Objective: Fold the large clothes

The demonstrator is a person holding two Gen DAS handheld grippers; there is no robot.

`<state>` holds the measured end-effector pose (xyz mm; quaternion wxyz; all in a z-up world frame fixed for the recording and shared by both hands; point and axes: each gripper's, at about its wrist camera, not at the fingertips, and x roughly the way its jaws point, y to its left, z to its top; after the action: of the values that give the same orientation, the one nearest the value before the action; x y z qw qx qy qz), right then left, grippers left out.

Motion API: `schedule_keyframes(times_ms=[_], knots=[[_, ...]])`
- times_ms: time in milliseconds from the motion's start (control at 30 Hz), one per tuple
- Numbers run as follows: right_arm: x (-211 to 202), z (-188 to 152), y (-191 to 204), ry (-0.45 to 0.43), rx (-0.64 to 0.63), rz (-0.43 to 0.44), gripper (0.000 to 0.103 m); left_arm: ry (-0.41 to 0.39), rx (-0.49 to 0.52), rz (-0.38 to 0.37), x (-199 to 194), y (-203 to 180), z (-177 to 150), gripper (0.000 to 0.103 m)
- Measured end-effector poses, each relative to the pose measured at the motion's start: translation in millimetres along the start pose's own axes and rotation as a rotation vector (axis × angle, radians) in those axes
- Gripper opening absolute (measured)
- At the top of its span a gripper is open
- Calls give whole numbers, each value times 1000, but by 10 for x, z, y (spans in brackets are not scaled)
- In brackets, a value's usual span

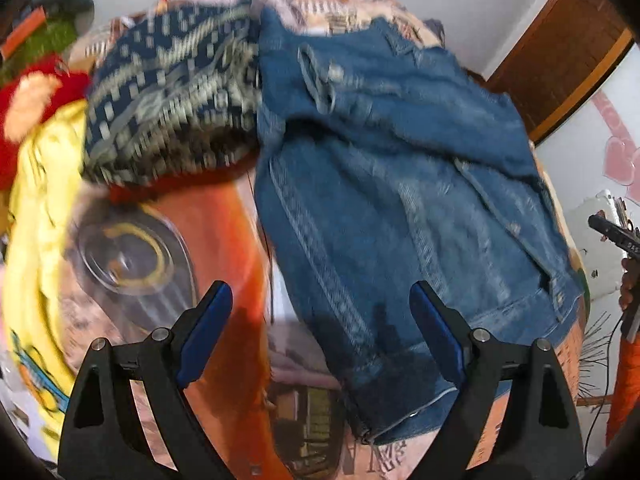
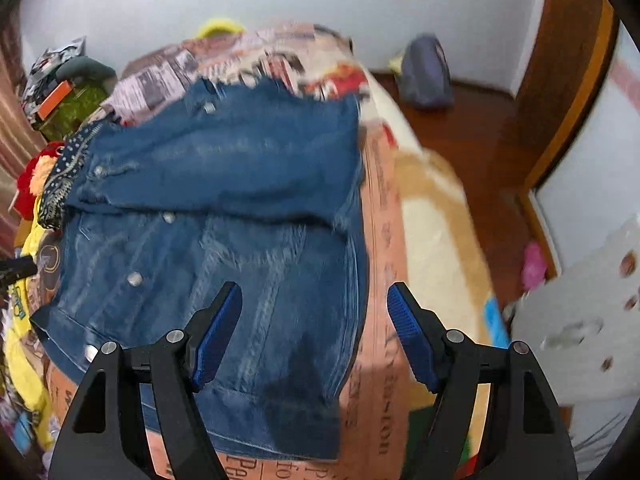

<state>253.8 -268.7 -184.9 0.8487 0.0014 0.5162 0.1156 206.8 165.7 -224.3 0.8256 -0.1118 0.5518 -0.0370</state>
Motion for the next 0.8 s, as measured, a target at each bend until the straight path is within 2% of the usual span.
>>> schedule_keyframes(times_ms=[200,300,333,367,400,467,500,533,567,600,633,733,800], knots=[[359,-304,-237,118,116,61,72,90,-64,-74,295,13,-248,90],[466,-417,-255,162,147,105,63,94,-126,-126,373,35,-333,89],[499,-451,-231,170,147,124,58,88,-141,-148,373,38,-348,85],[498,-467,-202,161,140,125,56,80,-158,-187,387,39,-371,82],[494,-470,-169,152,128,122,56,81,-165,-209,392,35,-375,74],[498,-470,-88,146,110,138,42,74,-189,-265,404,31,-404,62],[501,-465,-64,144,116,141,39,65,-198,-285,396,22,-422,53],[501,-456,-46,140,122,146,31,55,-195,-290,379,-7,-437,43],[501,-443,-32,142,122,146,22,42,-184,-286,336,-26,-444,37],[490,-423,-14,142,111,143,18,27,-162,-264,291,-73,-418,30],[480,-402,-8,134,102,143,12,14,-139,-244,246,-112,-390,26],[334,-289,16,93,90,167,10,-46,-59,-187,58,-249,-301,18],[212,-193,16,50,72,177,9,-101,-14,-172,-119,-336,-205,17]])
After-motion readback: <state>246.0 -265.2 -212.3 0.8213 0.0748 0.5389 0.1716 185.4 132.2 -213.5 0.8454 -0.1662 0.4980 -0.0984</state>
